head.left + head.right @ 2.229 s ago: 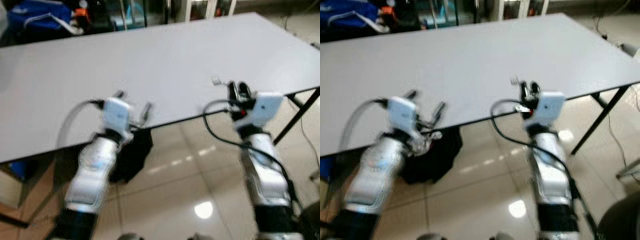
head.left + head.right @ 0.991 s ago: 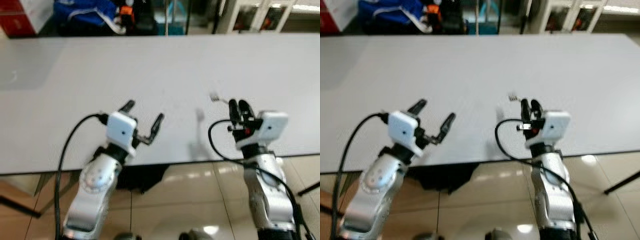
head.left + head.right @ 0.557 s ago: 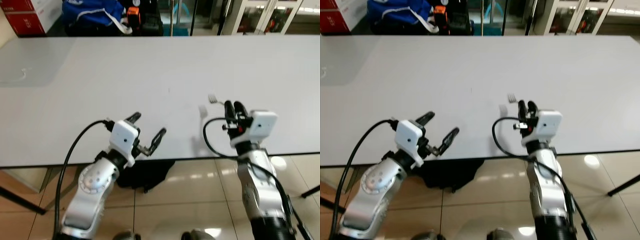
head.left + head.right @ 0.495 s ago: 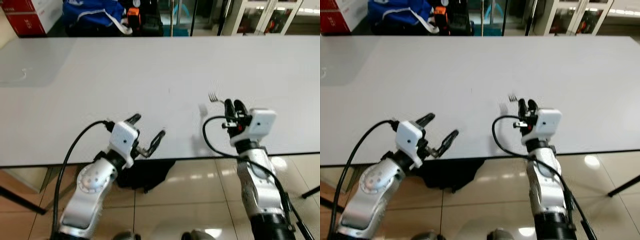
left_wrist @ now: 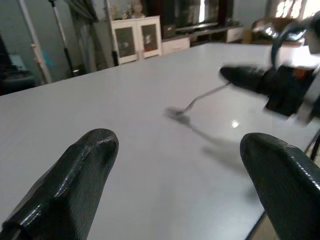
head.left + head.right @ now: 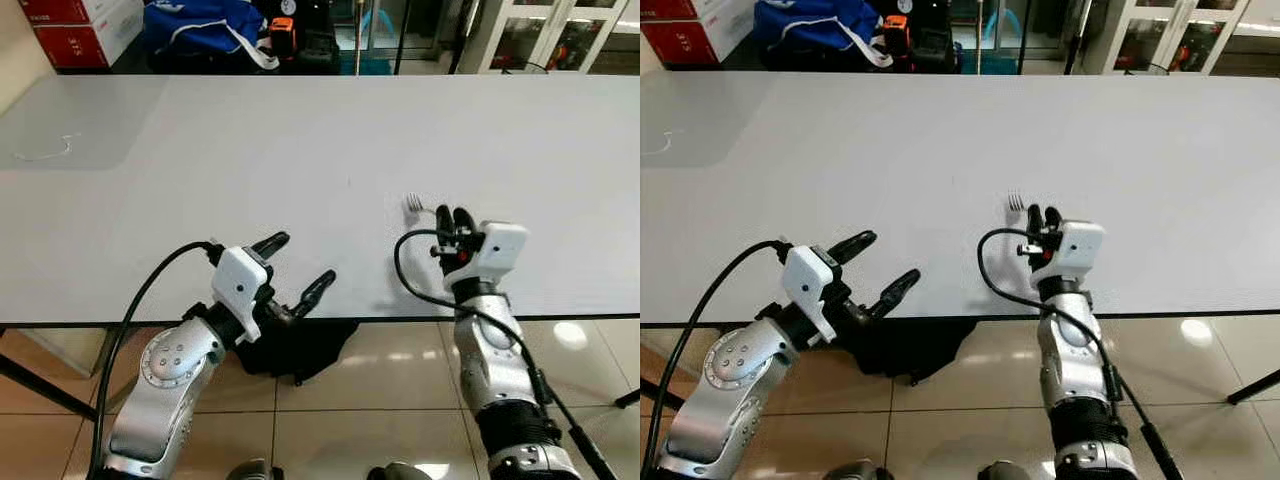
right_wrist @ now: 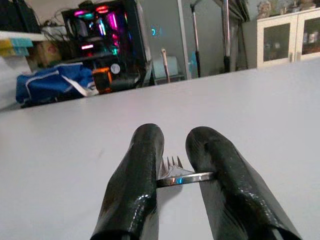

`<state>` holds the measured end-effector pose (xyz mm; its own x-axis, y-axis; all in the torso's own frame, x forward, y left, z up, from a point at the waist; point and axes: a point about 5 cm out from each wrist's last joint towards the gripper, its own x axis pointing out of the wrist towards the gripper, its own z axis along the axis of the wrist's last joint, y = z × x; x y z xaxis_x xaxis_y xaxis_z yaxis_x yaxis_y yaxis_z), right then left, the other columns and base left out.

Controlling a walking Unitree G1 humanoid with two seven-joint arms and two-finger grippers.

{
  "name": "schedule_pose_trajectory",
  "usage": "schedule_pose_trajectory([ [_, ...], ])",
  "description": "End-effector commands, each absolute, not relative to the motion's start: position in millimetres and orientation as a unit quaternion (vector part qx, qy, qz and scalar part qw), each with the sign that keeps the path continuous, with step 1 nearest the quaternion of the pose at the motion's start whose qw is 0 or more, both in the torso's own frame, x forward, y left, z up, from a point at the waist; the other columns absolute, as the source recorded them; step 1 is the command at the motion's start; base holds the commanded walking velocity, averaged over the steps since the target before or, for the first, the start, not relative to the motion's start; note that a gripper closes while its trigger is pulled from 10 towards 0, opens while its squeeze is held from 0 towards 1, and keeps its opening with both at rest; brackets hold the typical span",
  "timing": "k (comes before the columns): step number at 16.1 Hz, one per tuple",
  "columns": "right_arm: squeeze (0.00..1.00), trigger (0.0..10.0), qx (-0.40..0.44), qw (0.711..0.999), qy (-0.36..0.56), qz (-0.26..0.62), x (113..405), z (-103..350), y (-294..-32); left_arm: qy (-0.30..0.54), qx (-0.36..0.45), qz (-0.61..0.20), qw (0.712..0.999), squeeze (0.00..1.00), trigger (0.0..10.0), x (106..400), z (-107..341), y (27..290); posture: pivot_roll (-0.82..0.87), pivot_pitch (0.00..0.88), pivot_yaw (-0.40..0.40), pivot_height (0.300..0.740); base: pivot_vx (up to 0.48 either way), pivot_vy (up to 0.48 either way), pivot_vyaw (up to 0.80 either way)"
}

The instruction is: Setting the table

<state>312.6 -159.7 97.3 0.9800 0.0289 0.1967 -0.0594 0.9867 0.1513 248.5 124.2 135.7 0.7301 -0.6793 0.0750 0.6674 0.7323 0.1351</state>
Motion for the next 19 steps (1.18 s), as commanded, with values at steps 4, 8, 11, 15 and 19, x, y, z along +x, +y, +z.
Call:
schedule_pose_trajectory([
  [4, 0.00, 10.0, 0.064, 0.993, -0.094, 0.012, 313.6, 87.8, -162.7, -0.054, 0.056, -0.397, 0.915, 0.00, 10.0, 240.7, 138.6, 117.1, 0.07, 0.070, 0.019, 0.740, 0.000, 0.000, 0.00],
  [8, 0.00, 10.0, 0.065, 0.995, -0.071, 0.024, 307.5, 71.9, -162.9, -0.051, 0.050, -0.404, 0.912, 0.00, 10.0, 238.9, 139.5, 115.2, 0.07, 0.072, 0.017, 0.740, 0.000, 0.000, 0.00],
  [11, 0.00, 10.0, 0.069, 0.995, -0.066, 0.029, 299.5, 63.3, -160.3, -0.049, 0.052, -0.409, 0.910, 0.00, 10.0, 237.7, 139.0, 114.5, 0.07, 0.071, 0.022, 0.740, 0.000, 0.000, 0.00],
  [15, 0.82, 10.0, 0.082, 0.994, -0.070, 0.031, 301.7, 63.5, -159.6, -0.049, 0.054, -0.411, 0.909, 0.00, 10.0, 238.8, 139.3, 114.5, 0.07, 0.067, 0.024, 0.740, 0.000, 0.000, 0.00],
  [19, 1.00, 10.0, 0.088, 0.993, -0.070, 0.029, 300.5, 62.0, -160.4, -0.047, 0.056, -0.412, 0.908, 0.00, 10.0, 237.1, 138.1, 115.0, 0.07, 0.069, 0.022, 0.740, 0.000, 0.000, 0.00],
])
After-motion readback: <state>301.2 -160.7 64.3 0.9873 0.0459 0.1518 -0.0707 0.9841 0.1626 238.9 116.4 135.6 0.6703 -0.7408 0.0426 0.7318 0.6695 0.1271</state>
